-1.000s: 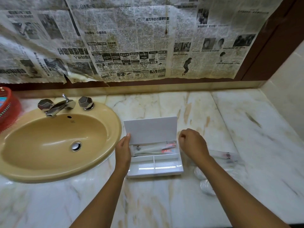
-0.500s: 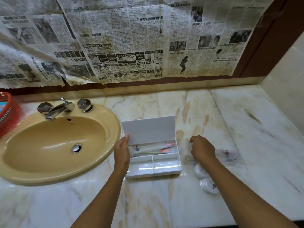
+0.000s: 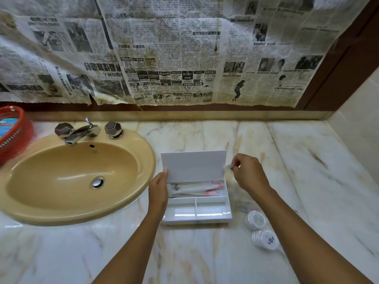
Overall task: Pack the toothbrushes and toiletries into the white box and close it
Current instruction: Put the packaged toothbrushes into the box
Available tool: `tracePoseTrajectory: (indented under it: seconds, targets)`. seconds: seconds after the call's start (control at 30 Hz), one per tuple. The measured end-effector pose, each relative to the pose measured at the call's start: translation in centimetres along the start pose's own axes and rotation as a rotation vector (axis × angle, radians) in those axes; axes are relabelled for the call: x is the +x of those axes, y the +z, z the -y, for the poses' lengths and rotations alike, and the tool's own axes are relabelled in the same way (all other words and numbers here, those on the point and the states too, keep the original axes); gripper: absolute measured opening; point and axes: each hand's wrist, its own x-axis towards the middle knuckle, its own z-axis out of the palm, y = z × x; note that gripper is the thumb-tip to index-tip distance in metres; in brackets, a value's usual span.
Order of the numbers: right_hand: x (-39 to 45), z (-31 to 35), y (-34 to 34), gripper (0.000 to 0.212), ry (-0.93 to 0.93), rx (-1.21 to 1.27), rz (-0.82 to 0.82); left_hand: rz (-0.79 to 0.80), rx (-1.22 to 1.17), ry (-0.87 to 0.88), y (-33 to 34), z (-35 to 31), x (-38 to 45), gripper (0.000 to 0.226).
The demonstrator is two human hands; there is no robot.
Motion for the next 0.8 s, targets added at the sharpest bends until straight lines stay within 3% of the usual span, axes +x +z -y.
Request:
tracePoseTrajectory:
  seconds: [0.2,0.47,0.6,0.8]
  targets:
    - [-0.7,4.2,-3.9,0.006,-0.148,0.107,-0.207,0.017,-0.014,-0.019,-0.2,0.5,0.4,0.028]
    - [-2.8,10.4,-5.1,0.007,-0.409,0.407,-0.241,0.019,-0.016,-0.04,-0.3,0.6,0.5,0.032]
    - [-2.8,10.8,-3.0,0.006,-0.49,0.406,-0.183,0.016,-0.011,-0.031,-0.4,0.9,0.6,0.041]
    - [-2.8,9.0,1.9,0.003,-0.509,0.251,0.071,0.024,-0.019,-0.027,-0.3,0.7,0.5,0.034]
